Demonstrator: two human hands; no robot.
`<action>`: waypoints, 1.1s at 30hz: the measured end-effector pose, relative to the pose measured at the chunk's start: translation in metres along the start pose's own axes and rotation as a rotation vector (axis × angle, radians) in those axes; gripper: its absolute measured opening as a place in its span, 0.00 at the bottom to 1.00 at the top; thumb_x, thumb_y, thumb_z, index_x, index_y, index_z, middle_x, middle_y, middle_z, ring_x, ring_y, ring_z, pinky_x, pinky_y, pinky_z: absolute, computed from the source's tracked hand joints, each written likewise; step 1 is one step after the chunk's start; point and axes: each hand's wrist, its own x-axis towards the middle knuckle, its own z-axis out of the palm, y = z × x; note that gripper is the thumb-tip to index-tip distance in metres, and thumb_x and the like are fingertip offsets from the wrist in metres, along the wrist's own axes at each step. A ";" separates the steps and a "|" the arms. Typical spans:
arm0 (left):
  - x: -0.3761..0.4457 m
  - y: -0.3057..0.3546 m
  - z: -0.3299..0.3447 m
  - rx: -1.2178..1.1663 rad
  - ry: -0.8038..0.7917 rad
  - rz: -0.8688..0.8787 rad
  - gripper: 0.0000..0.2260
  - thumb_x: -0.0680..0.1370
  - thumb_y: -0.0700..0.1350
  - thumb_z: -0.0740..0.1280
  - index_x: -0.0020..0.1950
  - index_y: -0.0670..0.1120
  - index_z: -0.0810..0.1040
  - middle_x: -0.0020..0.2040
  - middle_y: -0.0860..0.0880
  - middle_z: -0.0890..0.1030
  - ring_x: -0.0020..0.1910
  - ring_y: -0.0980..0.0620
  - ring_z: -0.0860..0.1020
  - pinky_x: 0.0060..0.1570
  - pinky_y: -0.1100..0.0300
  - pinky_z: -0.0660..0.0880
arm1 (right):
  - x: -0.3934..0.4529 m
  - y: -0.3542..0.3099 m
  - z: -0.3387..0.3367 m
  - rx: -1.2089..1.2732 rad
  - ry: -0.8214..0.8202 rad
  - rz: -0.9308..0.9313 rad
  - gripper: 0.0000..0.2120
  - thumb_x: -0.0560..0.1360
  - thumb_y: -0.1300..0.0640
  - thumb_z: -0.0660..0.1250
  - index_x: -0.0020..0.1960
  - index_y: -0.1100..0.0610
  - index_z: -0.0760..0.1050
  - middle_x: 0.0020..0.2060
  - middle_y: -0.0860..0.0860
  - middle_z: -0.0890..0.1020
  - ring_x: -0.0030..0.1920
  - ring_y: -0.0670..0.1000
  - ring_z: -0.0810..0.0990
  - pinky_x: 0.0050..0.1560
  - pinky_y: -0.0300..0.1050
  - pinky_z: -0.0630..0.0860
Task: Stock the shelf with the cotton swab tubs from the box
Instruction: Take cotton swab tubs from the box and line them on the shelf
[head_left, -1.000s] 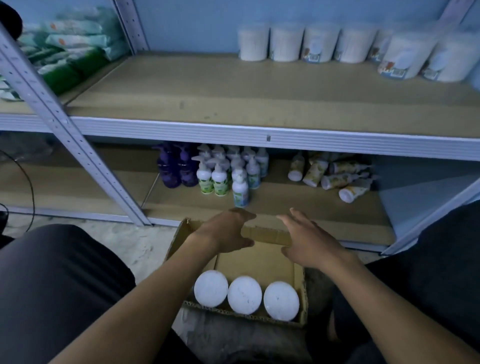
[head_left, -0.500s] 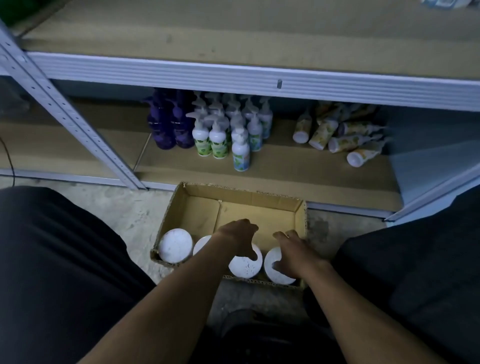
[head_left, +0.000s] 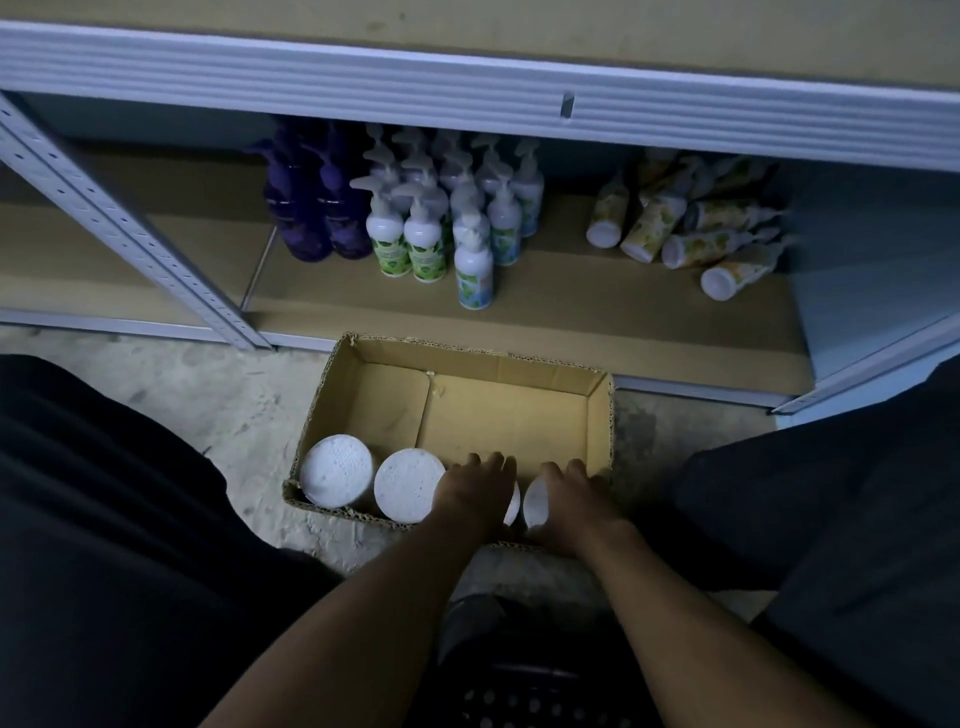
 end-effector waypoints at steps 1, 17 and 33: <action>-0.001 0.002 0.001 0.008 0.007 -0.008 0.39 0.76 0.54 0.70 0.79 0.42 0.53 0.76 0.43 0.61 0.73 0.38 0.64 0.62 0.46 0.72 | 0.001 -0.001 0.003 0.005 0.003 0.009 0.39 0.71 0.46 0.75 0.75 0.52 0.60 0.72 0.56 0.61 0.72 0.63 0.64 0.70 0.59 0.67; 0.002 0.006 0.007 0.001 0.048 -0.051 0.39 0.76 0.55 0.70 0.79 0.44 0.53 0.75 0.42 0.63 0.72 0.37 0.64 0.62 0.44 0.72 | 0.014 -0.007 0.017 -0.099 0.104 0.058 0.33 0.74 0.46 0.72 0.73 0.53 0.61 0.70 0.57 0.62 0.67 0.63 0.69 0.65 0.57 0.72; -0.011 -0.006 -0.027 -0.136 0.085 -0.047 0.42 0.72 0.59 0.72 0.79 0.47 0.55 0.75 0.45 0.61 0.73 0.38 0.59 0.63 0.41 0.73 | -0.002 -0.010 -0.015 0.032 0.217 -0.004 0.36 0.73 0.48 0.73 0.75 0.52 0.59 0.73 0.56 0.61 0.70 0.62 0.65 0.65 0.58 0.72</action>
